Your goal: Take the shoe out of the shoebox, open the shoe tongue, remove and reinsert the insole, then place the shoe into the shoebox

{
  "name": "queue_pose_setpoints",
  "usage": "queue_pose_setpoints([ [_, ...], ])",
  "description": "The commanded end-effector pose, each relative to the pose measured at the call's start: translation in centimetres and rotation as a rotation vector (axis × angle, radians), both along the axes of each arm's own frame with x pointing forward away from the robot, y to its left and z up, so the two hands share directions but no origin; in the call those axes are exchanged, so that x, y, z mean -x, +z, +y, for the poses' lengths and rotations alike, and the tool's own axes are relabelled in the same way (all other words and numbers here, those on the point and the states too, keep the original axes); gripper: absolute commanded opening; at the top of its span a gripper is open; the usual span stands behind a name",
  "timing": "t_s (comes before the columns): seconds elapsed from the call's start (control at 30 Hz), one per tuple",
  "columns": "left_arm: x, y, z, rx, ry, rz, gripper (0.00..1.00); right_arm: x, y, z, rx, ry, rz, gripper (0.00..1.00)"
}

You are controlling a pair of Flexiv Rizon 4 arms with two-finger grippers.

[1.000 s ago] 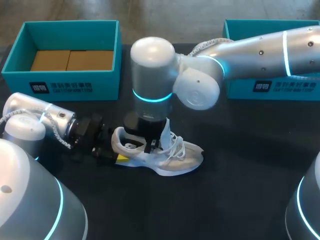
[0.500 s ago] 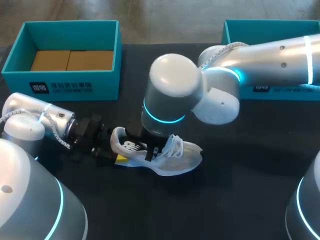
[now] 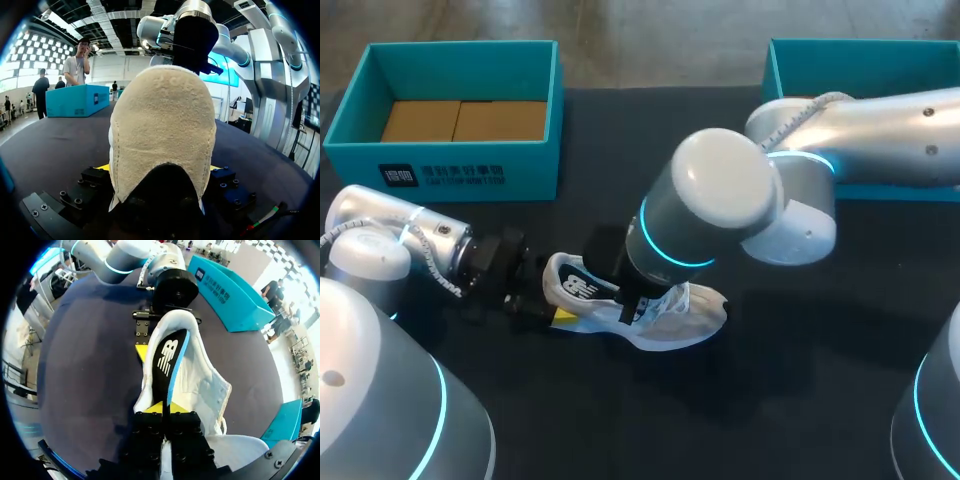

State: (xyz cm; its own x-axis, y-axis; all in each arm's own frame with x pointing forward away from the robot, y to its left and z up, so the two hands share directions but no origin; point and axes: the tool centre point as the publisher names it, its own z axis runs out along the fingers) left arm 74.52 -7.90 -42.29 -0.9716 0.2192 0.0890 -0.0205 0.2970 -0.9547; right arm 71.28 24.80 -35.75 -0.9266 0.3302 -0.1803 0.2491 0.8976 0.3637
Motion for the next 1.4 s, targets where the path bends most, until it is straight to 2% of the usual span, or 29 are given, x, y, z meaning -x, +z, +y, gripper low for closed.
queue_pose_setpoints([
  [0.03, -0.1, -0.2, -0.2, -0.002, 0.003, 0.0, 0.0, 0.3, 0.1, -1.1, -0.102, 0.007, -0.037, 0.0],
  [0.37, -0.1, -0.2, -0.2, -0.002, 0.003, 0.0, 0.0, -0.1, 0.3, -1.1, -0.157, 0.019, -0.06, 0.0],
  [0.63, -0.1, -0.2, -0.2, -0.002, 0.003, 0.0, 0.0, -0.5, 0.4, 0.0, -0.04, 0.078, -0.006, 0.0],
  [0.7, -0.1, -0.2, -0.2, -0.002, 0.003, 0.0, 0.0, -0.6, 0.4, 0.3, -0.034, 0.09, -0.001, 0.26],
  [0.77, -0.1, -0.2, -0.2, -0.002, 0.003, 0.0, 0.0, -0.6, 0.5, 0.4, -0.017, 0.092, 0.008, 0.43],
  [0.87, -0.1, -0.2, -0.2, -0.002, 0.003, 0.0, 0.0, -0.6, 0.9, 0.5, 0.011, 0.082, 0.017, 0.44],
  [1.3, -0.1, -0.2, -0.2, -0.002, 0.003, 0.0, 0.0, 0.4, 4.2, 1.0, 0.08, 0.09, 0.002, 0.33],
  [1.4, -0.1, -0.2, -0.2, -0.002, 0.003, 0.0, 0.0, 0.6, 4.8, 0.9, 0.091, 0.092, -0.002, 0.33],
])
